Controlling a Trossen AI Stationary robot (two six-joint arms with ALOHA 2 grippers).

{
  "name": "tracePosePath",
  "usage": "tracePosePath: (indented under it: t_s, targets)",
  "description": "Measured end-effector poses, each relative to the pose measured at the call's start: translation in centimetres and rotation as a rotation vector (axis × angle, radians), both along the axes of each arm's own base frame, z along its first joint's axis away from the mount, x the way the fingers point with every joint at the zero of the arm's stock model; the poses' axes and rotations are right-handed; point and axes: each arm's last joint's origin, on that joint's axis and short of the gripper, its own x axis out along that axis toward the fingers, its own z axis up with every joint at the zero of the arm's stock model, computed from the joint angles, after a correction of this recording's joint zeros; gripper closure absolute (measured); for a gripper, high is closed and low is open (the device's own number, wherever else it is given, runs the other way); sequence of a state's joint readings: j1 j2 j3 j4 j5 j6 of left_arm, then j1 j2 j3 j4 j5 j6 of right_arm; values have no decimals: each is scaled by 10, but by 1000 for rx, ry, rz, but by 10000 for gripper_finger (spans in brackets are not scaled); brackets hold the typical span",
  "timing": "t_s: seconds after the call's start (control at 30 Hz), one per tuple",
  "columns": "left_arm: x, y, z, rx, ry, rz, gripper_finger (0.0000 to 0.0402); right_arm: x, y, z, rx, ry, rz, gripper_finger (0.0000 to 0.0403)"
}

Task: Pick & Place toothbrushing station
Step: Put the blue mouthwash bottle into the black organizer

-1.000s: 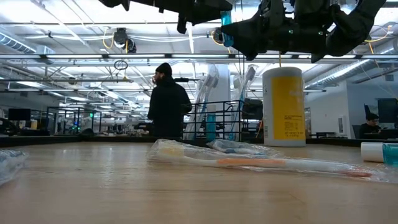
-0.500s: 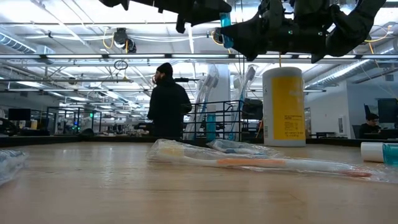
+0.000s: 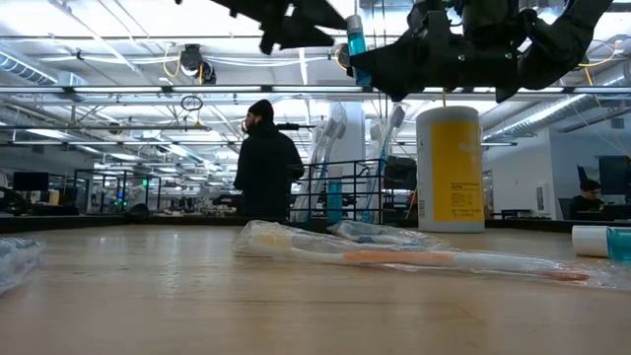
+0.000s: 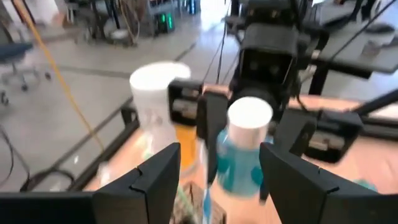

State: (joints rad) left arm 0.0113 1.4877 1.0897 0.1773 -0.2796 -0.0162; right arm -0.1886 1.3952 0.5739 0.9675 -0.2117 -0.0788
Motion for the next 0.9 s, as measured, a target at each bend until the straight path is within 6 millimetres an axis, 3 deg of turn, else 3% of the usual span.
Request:
tracePosePath:
  t_s: [0.2,0.33,0.57,0.67,0.8,0.9]
  targets:
    - [-18,-2,5,-39,101,-74,174,0,0,-6,-89,64,-3,233]
    - [-23,2,17,-40,51,-117,174,1,0,-5,-109,57,-7,230]
    - [-21,8,79,20,215,-152,174,8,2,3,-99,69,6,233]
    - [-12,8,96,59,302,-171,174,9,3,3,-106,81,10,232]
    - [11,7,89,110,420,-212,174,9,3,3,-100,89,9,231]
    - [29,7,70,139,508,-239,174,9,3,2,-100,94,9,230]
